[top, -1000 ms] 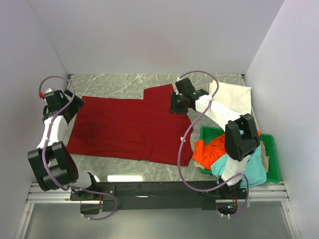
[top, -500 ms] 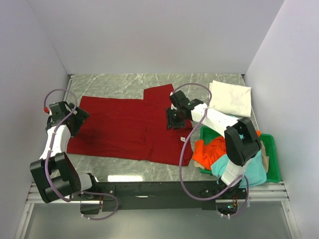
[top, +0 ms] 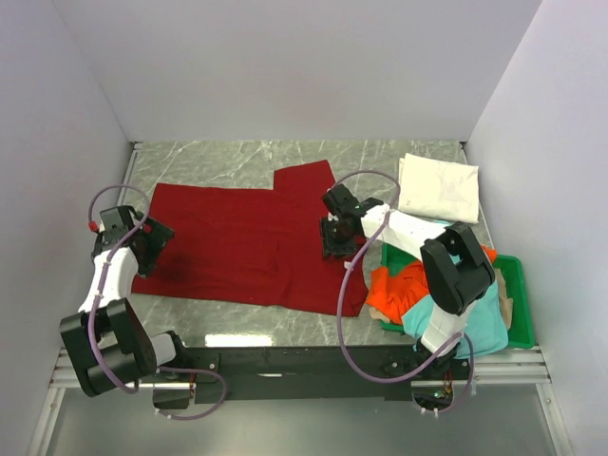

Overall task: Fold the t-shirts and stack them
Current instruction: Fold the tshirt

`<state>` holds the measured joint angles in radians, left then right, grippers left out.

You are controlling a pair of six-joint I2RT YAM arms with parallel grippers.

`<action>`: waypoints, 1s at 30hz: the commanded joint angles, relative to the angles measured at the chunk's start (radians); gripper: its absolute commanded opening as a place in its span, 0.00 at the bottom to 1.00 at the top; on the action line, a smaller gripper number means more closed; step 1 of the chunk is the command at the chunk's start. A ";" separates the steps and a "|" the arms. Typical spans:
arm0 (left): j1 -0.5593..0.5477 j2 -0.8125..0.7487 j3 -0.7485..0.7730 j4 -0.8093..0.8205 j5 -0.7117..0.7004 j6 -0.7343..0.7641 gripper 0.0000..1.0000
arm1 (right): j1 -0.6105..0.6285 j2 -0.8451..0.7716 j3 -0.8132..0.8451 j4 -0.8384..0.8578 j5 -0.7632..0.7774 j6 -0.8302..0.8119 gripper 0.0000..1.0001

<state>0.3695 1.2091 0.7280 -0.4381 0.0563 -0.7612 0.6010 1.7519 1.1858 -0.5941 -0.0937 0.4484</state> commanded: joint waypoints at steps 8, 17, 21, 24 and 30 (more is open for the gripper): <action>-0.003 0.119 -0.004 0.143 0.071 -0.016 0.99 | 0.008 0.070 0.005 0.033 0.046 -0.017 0.46; -0.003 0.162 -0.041 0.236 0.091 -0.035 0.99 | 0.005 0.123 0.028 0.023 0.088 -0.042 0.46; -0.003 0.173 -0.039 0.266 0.097 -0.049 0.99 | 0.003 0.135 0.043 0.022 0.091 -0.047 0.46; -0.004 0.178 -0.024 0.263 0.093 -0.046 0.99 | 0.003 0.146 0.058 0.014 0.092 -0.051 0.46; 0.000 0.182 -0.018 0.268 0.073 -0.041 0.99 | 0.002 0.150 0.066 0.005 0.092 -0.053 0.46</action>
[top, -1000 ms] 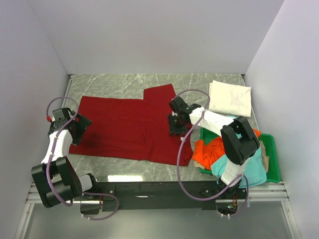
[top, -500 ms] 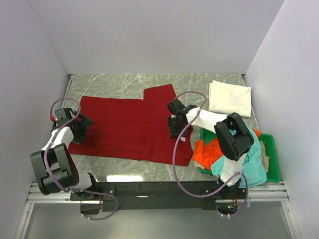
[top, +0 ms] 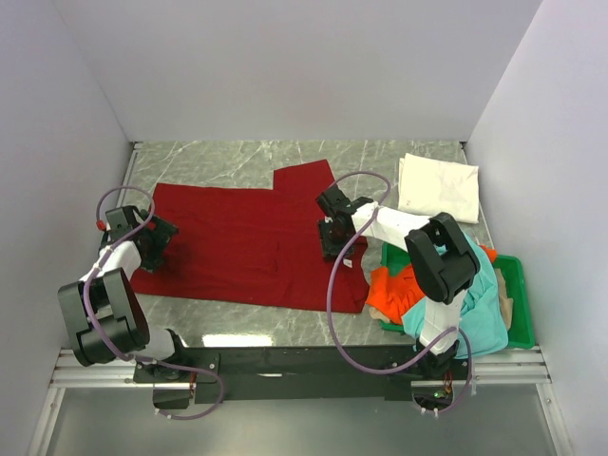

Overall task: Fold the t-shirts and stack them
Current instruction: Fold the tshirt

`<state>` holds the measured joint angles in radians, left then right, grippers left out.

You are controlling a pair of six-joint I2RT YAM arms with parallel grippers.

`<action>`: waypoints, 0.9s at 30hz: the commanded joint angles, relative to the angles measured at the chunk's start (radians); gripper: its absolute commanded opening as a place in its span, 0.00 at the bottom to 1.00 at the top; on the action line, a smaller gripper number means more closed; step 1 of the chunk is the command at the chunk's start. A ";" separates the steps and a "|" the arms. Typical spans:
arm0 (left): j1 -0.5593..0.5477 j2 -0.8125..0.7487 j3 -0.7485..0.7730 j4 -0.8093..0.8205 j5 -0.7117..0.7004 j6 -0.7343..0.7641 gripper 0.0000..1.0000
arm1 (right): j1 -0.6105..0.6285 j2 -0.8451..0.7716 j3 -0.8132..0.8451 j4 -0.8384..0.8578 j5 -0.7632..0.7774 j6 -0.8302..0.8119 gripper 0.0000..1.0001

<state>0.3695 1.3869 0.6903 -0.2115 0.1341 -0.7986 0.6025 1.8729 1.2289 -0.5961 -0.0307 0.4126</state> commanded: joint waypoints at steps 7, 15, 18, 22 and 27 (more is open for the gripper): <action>0.002 -0.040 0.035 0.014 0.002 -0.019 0.99 | 0.000 0.026 0.034 -0.016 0.063 -0.023 0.46; 0.008 -0.028 0.072 0.004 -0.001 -0.007 0.99 | 0.000 0.009 0.079 -0.071 0.084 -0.026 0.46; 0.009 -0.017 0.068 0.021 -0.007 -0.005 0.99 | 0.000 -0.009 0.101 -0.094 0.097 -0.034 0.46; 0.011 0.017 0.054 0.034 -0.011 -0.001 0.99 | 0.000 -0.009 0.122 -0.099 0.101 -0.043 0.46; 0.011 0.040 0.041 0.057 -0.018 0.006 0.99 | 0.000 0.025 0.127 -0.068 0.071 -0.046 0.46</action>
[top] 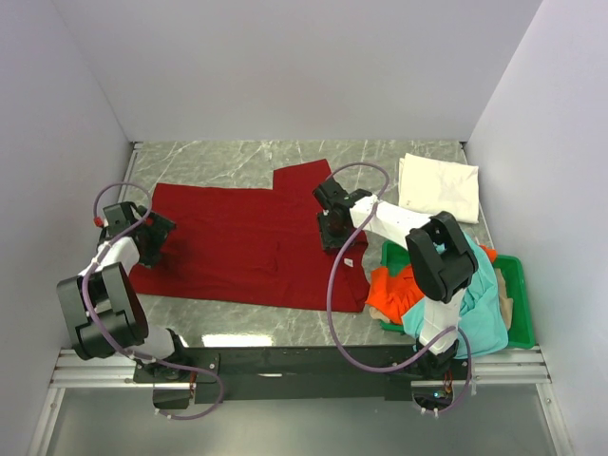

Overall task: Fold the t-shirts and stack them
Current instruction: Fold the tshirt

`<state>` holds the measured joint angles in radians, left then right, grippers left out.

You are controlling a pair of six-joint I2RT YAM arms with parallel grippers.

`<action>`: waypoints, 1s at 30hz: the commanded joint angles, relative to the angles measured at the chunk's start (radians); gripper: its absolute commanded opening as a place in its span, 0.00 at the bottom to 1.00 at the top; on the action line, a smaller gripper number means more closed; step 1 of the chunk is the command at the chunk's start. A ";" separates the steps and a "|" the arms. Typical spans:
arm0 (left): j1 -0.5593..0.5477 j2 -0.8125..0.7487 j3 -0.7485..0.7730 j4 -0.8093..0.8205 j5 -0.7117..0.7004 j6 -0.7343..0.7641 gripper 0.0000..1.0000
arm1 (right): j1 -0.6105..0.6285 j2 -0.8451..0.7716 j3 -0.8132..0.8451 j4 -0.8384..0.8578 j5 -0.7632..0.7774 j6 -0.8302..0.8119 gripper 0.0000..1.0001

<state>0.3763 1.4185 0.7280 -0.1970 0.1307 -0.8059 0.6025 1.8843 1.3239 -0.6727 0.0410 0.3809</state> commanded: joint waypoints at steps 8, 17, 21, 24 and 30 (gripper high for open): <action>0.024 0.031 -0.019 0.048 -0.037 0.013 0.99 | -0.003 0.053 -0.029 0.039 -0.006 -0.011 0.46; 0.078 0.008 -0.101 0.001 -0.045 -0.073 1.00 | 0.000 0.061 -0.127 0.022 -0.026 0.015 0.45; 0.091 -0.044 -0.148 -0.016 -0.055 -0.107 0.99 | 0.003 0.047 -0.166 0.025 -0.038 0.029 0.45; 0.104 -0.090 -0.170 -0.042 -0.080 -0.122 0.99 | 0.006 0.026 -0.202 0.032 -0.038 0.039 0.45; 0.131 -0.179 -0.229 -0.090 -0.112 -0.144 0.99 | 0.037 -0.013 -0.287 0.033 -0.049 0.050 0.45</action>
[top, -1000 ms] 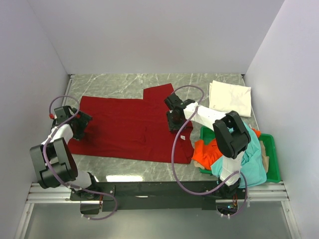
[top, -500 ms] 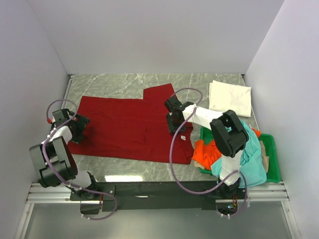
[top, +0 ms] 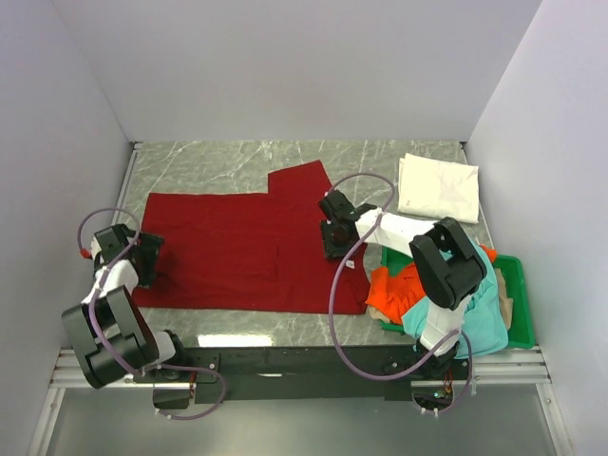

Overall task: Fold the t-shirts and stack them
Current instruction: Fold the tshirt

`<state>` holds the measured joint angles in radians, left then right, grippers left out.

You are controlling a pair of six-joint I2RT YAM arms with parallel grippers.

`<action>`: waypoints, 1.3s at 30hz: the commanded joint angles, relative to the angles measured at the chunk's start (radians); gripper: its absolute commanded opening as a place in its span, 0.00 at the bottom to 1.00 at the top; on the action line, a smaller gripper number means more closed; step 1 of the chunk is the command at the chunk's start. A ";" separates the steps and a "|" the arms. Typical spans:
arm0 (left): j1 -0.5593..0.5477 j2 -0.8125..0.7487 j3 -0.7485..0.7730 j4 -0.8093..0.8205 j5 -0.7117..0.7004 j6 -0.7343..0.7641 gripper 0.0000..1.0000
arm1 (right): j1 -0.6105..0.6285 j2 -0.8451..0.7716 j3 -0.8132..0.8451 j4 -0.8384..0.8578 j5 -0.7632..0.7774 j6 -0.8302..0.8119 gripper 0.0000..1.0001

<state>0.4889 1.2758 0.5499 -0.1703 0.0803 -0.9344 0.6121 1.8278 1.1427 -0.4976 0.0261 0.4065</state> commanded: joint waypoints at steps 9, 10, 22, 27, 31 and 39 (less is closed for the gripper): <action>0.045 -0.170 -0.125 -0.184 -0.077 -0.050 1.00 | 0.095 -0.038 -0.215 -0.145 -0.037 0.077 0.45; 0.050 -0.180 -0.130 -0.190 -0.077 -0.050 0.99 | 0.103 -0.044 -0.225 -0.148 -0.035 0.087 0.45; 0.065 -0.257 -0.153 -0.253 -0.077 -0.044 0.99 | 0.176 -0.108 -0.290 -0.185 -0.028 0.175 0.45; 0.063 -0.270 -0.145 -0.265 -0.077 -0.052 0.99 | 0.179 -0.136 -0.296 -0.194 -0.028 0.181 0.45; 0.065 -0.276 -0.117 -0.285 -0.077 -0.049 0.99 | 0.179 -0.154 -0.239 -0.232 -0.028 0.170 0.45; 0.062 -0.263 0.086 -0.333 -0.132 0.045 0.99 | 0.161 -0.197 0.081 -0.416 0.026 0.115 0.45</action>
<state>0.5495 1.0084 0.5289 -0.4831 -0.0063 -0.9440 0.7811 1.6470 1.0565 -0.7959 0.0124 0.5522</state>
